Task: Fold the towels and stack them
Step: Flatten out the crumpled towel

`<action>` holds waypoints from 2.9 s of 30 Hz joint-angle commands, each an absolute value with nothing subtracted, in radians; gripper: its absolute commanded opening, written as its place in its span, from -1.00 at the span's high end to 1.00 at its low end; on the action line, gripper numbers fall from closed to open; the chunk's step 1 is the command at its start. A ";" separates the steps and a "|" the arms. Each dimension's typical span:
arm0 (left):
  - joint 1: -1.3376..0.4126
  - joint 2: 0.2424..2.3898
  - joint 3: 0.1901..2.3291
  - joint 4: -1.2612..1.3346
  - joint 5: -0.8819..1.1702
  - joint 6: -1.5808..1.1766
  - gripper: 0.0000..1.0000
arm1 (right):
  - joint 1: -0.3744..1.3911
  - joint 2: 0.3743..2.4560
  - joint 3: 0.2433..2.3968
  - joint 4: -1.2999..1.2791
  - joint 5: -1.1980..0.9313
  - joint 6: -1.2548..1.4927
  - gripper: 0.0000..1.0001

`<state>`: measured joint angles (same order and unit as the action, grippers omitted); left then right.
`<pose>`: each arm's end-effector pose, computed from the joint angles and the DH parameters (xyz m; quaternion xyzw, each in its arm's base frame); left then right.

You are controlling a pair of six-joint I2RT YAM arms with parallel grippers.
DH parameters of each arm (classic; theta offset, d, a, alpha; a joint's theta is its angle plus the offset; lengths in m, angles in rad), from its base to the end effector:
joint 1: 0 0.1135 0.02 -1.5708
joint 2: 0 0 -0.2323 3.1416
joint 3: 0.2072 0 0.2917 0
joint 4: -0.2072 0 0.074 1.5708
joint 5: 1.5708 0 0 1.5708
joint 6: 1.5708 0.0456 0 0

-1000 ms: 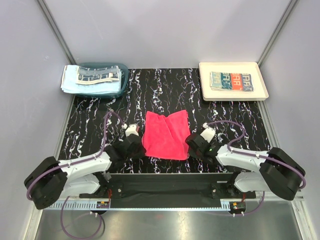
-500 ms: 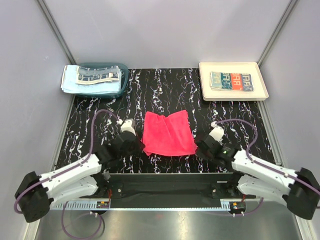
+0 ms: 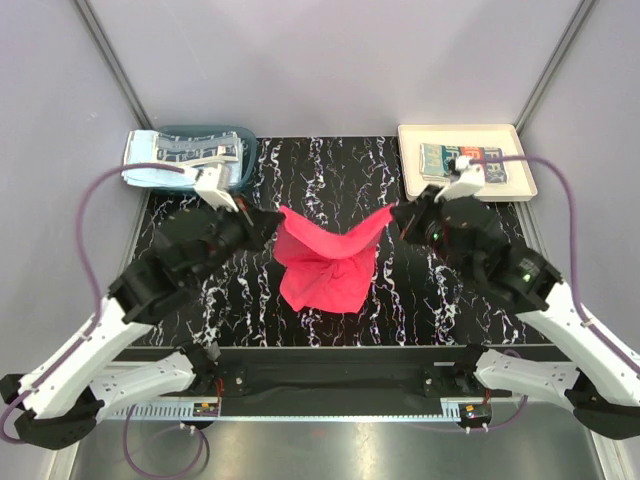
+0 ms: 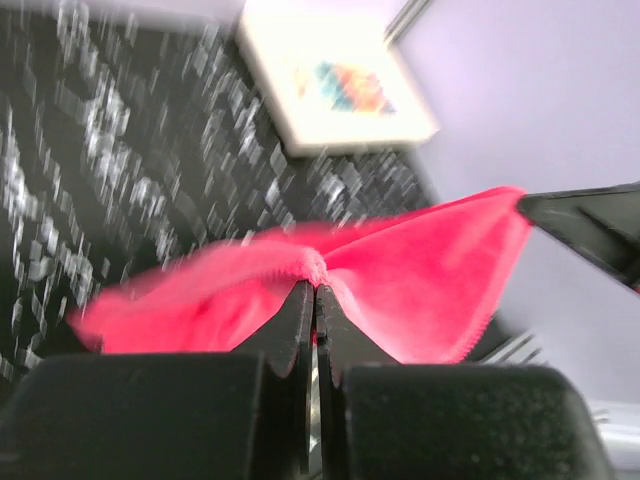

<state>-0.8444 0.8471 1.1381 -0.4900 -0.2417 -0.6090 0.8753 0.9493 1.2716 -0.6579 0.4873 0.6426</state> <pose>0.1665 -0.1709 0.4036 0.0144 0.7719 -0.3480 0.5319 0.1730 0.1740 0.4121 0.0469 0.8021 0.2440 0.5431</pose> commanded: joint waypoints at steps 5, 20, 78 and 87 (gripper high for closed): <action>-0.873 0.910 1.489 -0.551 -0.206 -0.466 1.00 | 0.882 1.052 1.617 -0.586 0.511 0.319 1.00; -0.897 1.081 1.994 -0.620 -0.129 -0.370 1.00 | 0.881 1.181 2.072 -0.569 0.465 0.088 1.00; -0.343 1.039 1.530 -0.422 0.255 -0.580 1.00 | 0.399 1.232 1.815 -0.512 -0.212 0.270 1.00; -0.471 0.871 1.558 -0.462 0.229 -0.609 1.00 | 0.397 1.039 1.894 -0.598 -0.317 0.311 1.00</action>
